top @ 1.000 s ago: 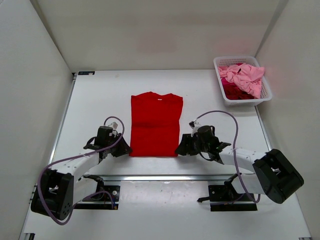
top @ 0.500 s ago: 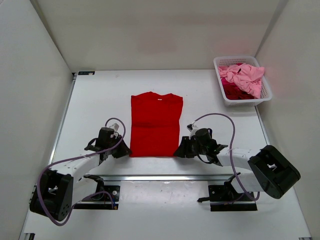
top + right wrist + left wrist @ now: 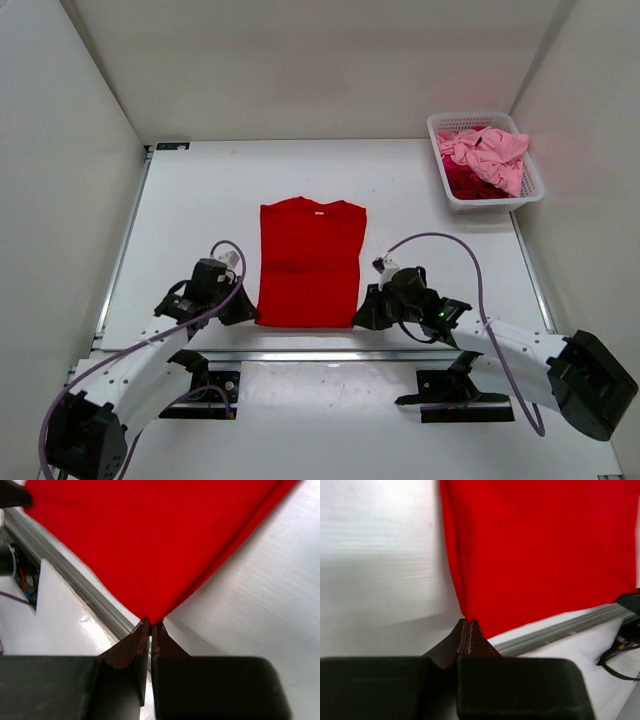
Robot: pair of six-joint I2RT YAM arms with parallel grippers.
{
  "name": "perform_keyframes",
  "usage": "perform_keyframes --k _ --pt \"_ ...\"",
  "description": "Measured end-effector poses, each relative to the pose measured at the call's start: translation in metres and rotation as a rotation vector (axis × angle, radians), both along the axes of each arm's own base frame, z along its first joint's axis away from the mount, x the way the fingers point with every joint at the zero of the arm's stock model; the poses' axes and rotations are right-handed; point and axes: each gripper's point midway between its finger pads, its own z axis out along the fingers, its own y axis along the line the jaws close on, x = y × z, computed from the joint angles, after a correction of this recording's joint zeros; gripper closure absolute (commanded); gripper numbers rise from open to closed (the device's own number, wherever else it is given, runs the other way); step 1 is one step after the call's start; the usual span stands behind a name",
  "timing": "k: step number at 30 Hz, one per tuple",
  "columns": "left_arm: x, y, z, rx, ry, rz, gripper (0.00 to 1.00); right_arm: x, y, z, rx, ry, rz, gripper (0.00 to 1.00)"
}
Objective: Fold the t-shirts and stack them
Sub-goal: Pick up the 2/3-rectangle-folded T-shirt from the center of the board, then fold the 2/3-rectangle-folded T-shirt at the center of the board.
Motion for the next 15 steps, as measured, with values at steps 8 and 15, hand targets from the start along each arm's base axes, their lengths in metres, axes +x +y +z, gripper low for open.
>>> perform_keyframes --k 8,15 --pt "0.072 -0.005 0.11 -0.02 -0.195 0.057 1.0 0.092 -0.007 0.079 0.011 -0.111 -0.136 0.99" --pt "0.165 -0.009 0.118 0.038 -0.184 0.143 1.0 0.207 -0.009 0.119 0.007 -0.195 -0.211 1.0"
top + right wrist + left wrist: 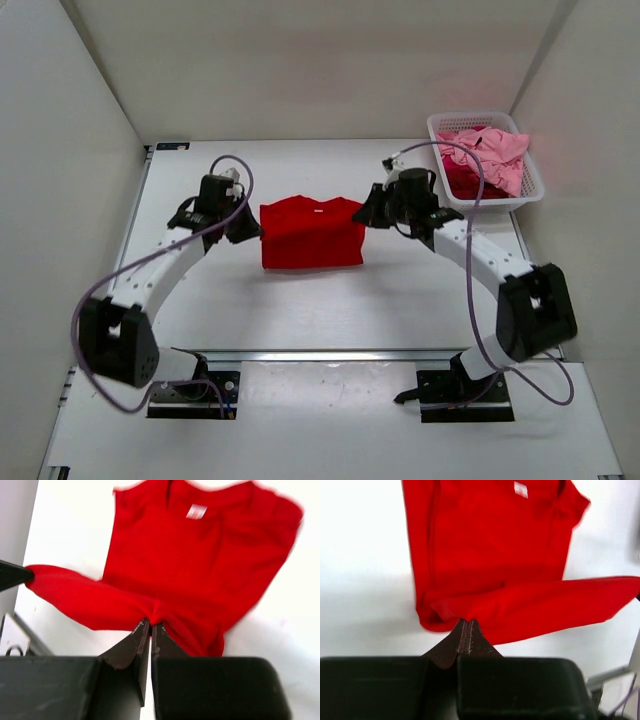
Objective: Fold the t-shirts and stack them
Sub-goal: Fold the 2/3-rectangle-folded T-shirt at the center of the board, then smooth out the square-folded T-shirt at the center of the board.
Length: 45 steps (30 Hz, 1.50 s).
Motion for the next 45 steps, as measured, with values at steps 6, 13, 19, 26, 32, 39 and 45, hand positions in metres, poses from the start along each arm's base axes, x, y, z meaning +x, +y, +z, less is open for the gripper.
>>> perform_keyframes --k 6,13,19,26,32,39,45 --pt "0.076 -0.002 -0.015 0.045 0.024 0.067 1.0 0.077 -0.003 -0.014 -0.02 0.013 -0.042 1.0" --pt "0.13 -0.001 -0.058 0.075 0.064 0.126 0.91 0.15 -0.002 -0.055 -0.037 0.058 -0.063 1.0" --pt "0.148 0.015 -0.08 0.076 0.083 0.187 0.35 0.17 0.0 -0.086 -0.075 0.106 -0.059 0.67" --pt "0.157 0.018 -0.01 0.041 -0.092 0.207 0.55 0.148 -0.004 -0.06 -0.121 0.052 -0.056 0.73" --pt "0.131 -0.058 0.019 -0.06 -0.185 0.039 0.66 0.098 0.019 -0.018 -0.069 -0.034 0.004 0.95" --pt "0.082 -0.089 -0.108 -0.08 0.11 -0.039 0.65 0.105 0.064 -0.069 -0.047 0.052 0.125 0.97" --pt "0.069 -0.067 -0.126 -0.169 0.134 0.024 0.64 0.142 0.075 -0.126 -0.012 0.147 0.121 0.99"
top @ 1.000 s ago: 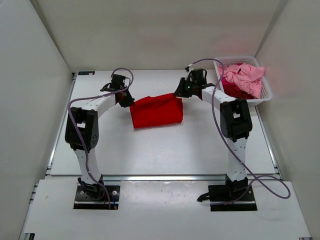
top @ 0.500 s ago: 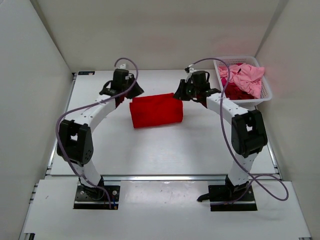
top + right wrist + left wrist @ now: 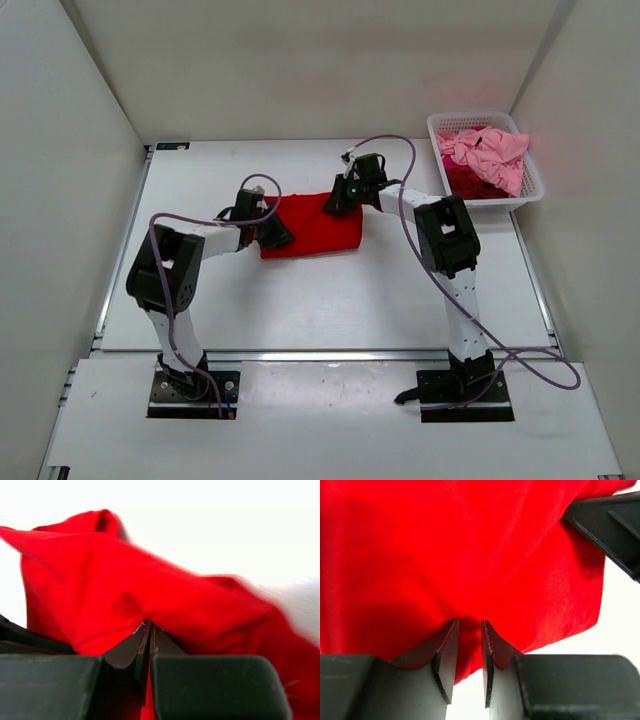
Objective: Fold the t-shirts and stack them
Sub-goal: Smooth out the square-folded T-shirt at the center of the board.
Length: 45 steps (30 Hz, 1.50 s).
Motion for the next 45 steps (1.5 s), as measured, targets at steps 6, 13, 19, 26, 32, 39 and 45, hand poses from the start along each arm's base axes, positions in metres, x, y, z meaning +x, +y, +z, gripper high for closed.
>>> perform_keyframes --k 6,13,19,26,32,39,45 --pt "-0.021 0.039 0.011 -0.038 -0.026 0.095 0.59 0.014 -0.023 -0.008 0.063 0.053 -0.062 0.99" --pt "-0.033 0.043 0.059 -0.052 -0.15 0.1 0.57 -0.002 -0.045 0.005 0.055 0.06 -0.089 0.9" --pt "-0.022 0.037 0.06 -0.025 -0.15 0.081 0.55 -0.051 -0.047 0.072 0.099 -0.046 -0.063 0.86" --pt "-0.001 0.024 0.018 0.073 -0.058 0.027 0.55 -0.107 -0.035 0.052 0.125 -0.02 -0.022 0.95" --pt "-0.005 0.054 0.003 0.101 -0.015 0.078 0.56 -0.139 -0.058 -0.018 0.098 0.174 -0.072 0.98" --pt "-0.005 0.082 0.013 0.127 -0.014 0.132 0.64 -0.137 -0.058 -0.003 0.105 0.142 -0.076 0.8" --pt "-0.004 0.051 0.106 0.167 -0.241 0.063 1.0 -0.141 -0.051 0.067 0.128 -0.032 -0.064 0.82"
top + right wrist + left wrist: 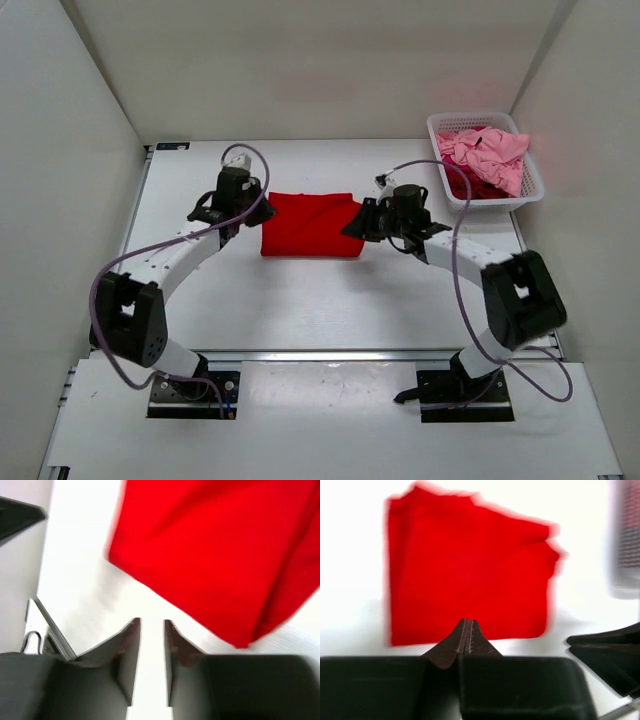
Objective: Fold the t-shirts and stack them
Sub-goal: Smooth out the square-folded T-shirt at the center of the board, then place the square-folded T-shirt at the corner of the board.
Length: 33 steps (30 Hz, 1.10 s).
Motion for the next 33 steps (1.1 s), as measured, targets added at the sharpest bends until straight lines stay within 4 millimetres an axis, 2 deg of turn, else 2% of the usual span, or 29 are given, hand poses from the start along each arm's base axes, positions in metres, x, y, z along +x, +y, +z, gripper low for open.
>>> perform_keyframes --k 1,3,4,6,8,11,15,19,23,25,28,33 --pt "0.003 -0.01 0.018 0.005 -0.05 -0.021 1.0 -0.003 -0.001 0.017 0.009 -0.044 -0.004 0.9" --pt "0.006 -0.033 0.047 0.013 -0.123 -0.069 1.0 -0.013 -0.007 0.042 0.023 -0.116 -0.021 0.99" --pt "0.007 -0.043 0.053 0.018 -0.141 -0.087 1.0 -0.02 -0.013 0.049 0.025 -0.14 -0.033 1.0" --pt "0.007 -0.06 0.051 0.039 -0.138 -0.121 1.0 -0.036 -0.024 0.056 0.028 -0.171 -0.064 1.0" --pt "0.011 -0.074 0.033 0.074 -0.101 -0.146 1.0 -0.054 -0.037 0.048 0.018 -0.166 -0.09 1.0" --pt "0.014 -0.096 -0.016 0.128 0.005 -0.191 1.0 -0.086 -0.053 0.022 -0.008 -0.122 -0.111 1.0" --pt "0.001 -0.108 -0.078 0.191 0.148 -0.234 1.0 -0.117 -0.067 -0.003 -0.037 -0.071 -0.12 1.0" --pt "-0.005 -0.113 -0.109 0.203 0.226 -0.253 1.0 -0.139 -0.069 -0.016 -0.042 -0.053 -0.098 1.0" --pt "0.008 -0.104 -0.113 0.174 0.252 -0.235 1.0 -0.156 -0.073 -0.032 -0.053 -0.019 -0.085 1.0" --pt "0.019 -0.093 -0.113 0.155 0.259 -0.209 1.0 -0.16 -0.076 -0.036 -0.055 -0.011 -0.09 1.0" --pt "0.048 -0.06 -0.113 0.13 0.269 -0.136 1.0 -0.161 -0.082 -0.035 -0.051 -0.006 -0.106 1.0" --pt "0.111 0.019 -0.108 0.093 0.272 0.028 1.0 -0.158 -0.087 -0.032 -0.055 -0.007 -0.11 1.0"
